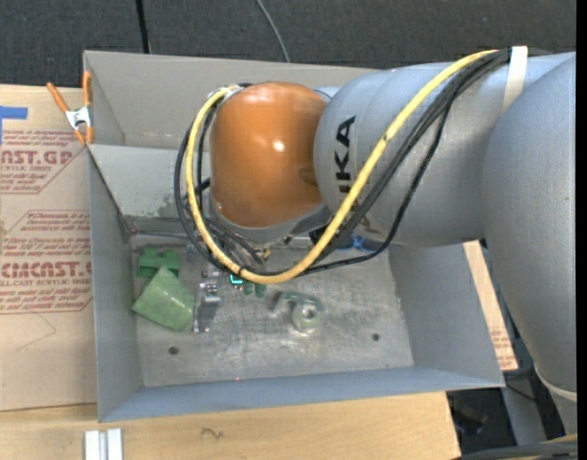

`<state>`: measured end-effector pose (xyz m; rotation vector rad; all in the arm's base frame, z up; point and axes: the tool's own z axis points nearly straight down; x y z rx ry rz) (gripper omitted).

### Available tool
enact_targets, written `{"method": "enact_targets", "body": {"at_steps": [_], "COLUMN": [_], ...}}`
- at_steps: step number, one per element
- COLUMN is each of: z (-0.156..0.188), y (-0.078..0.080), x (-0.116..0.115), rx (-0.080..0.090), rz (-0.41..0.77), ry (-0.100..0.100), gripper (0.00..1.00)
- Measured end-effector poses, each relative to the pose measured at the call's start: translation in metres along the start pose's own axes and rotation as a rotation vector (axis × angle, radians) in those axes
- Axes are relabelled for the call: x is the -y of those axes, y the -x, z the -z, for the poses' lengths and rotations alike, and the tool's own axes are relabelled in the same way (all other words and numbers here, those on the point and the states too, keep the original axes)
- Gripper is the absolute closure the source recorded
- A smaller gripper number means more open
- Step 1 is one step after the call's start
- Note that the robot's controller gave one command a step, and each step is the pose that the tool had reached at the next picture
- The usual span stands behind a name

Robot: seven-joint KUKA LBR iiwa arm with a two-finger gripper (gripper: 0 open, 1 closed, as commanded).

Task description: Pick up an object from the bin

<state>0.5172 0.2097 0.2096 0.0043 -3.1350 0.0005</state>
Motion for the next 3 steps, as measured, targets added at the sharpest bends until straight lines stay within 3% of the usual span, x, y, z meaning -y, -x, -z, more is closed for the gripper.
{"method": "enact_targets", "body": {"at_steps": [1,2,3], "z": [-0.121,-0.123,0.032], "y": [0.029,0.029,0.033], "x": [-0.007,-0.006,0.087], "rx": [0.011,0.008,0.016], "rz": [0.218,0.218,0.429], "ry": [0.002,0.001,-0.002], "gripper": [0.0,1.0,1.0]}}
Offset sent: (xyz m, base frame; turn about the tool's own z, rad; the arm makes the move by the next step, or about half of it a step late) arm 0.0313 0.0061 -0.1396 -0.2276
